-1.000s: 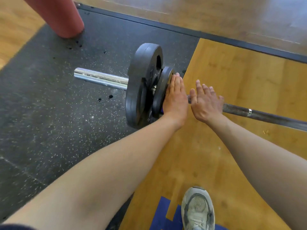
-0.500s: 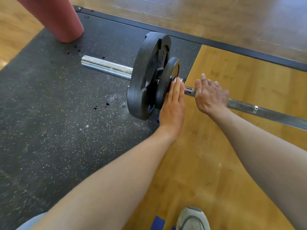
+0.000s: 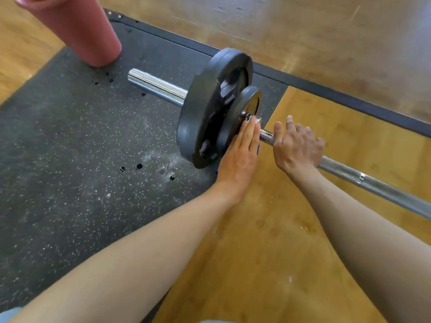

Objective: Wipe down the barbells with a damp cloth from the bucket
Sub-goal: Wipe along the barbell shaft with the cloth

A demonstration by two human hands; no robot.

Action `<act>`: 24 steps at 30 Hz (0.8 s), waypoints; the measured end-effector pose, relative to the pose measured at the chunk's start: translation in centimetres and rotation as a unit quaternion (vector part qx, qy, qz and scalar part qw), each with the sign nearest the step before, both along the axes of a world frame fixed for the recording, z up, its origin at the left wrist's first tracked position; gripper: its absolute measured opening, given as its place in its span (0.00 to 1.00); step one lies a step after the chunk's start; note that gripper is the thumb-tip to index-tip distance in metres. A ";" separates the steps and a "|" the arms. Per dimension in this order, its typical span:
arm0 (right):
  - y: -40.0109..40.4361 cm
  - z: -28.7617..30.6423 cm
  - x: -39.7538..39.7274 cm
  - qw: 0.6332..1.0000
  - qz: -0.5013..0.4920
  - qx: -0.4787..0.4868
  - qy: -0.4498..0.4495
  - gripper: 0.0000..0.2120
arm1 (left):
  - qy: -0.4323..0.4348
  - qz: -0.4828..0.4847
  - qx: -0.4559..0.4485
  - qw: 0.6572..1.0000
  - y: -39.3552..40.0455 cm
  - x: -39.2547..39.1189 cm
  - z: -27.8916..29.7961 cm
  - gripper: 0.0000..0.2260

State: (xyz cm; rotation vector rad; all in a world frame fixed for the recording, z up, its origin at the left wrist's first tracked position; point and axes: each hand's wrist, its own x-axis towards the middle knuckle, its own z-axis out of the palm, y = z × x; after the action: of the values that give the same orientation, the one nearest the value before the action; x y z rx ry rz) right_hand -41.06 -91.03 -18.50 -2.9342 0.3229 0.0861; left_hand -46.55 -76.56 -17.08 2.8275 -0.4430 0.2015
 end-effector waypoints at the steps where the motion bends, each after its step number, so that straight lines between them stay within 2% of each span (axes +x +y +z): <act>1: -0.2 -0.1 0.5 1.000 0.000 -0.003 -0.003 0.35 | 0.020 0.013 -0.016 1.000 -0.7 1.2 0.8 0.28; 4: -1.0 -0.3 1.9 1.000 -0.006 -0.004 -0.008 0.34 | 0.068 0.051 -0.031 0.996 -2.7 5.0 2.0 0.33; 8: -1.7 -0.1 2.9 1.000 -0.013 0.001 -0.004 0.35 | 0.034 0.024 0.026 0.999 -2.2 4.9 1.2 0.33; 13: -1.3 0.0 2.8 1.000 -0.014 -0.001 0.000 0.34 | -0.004 0.022 0.024 0.999 -1.7 3.6 0.6 0.32; 17: -0.9 -0.3 1.9 0.999 -0.026 -0.007 -0.019 0.36 | 0.053 0.003 0.058 0.997 -3.3 7.0 2.2 0.30; 21: -0.3 -0.3 0.9 0.999 -0.024 -0.003 -0.036 0.35 | -0.027 -0.062 0.127 0.990 -1.3 4.8 -0.4 0.26; 24: 0.3 -0.3 0.0 0.998 -0.029 -0.008 -0.053 0.35 | -0.043 -0.080 0.155 0.984 0.1 2.2 -1.5 0.28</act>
State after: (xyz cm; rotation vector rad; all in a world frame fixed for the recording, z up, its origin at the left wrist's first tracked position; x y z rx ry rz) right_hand -41.05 -90.73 -18.79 -2.9288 0.3928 -0.0809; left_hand -44.31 -76.43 -18.62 3.0724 -0.7792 0.2400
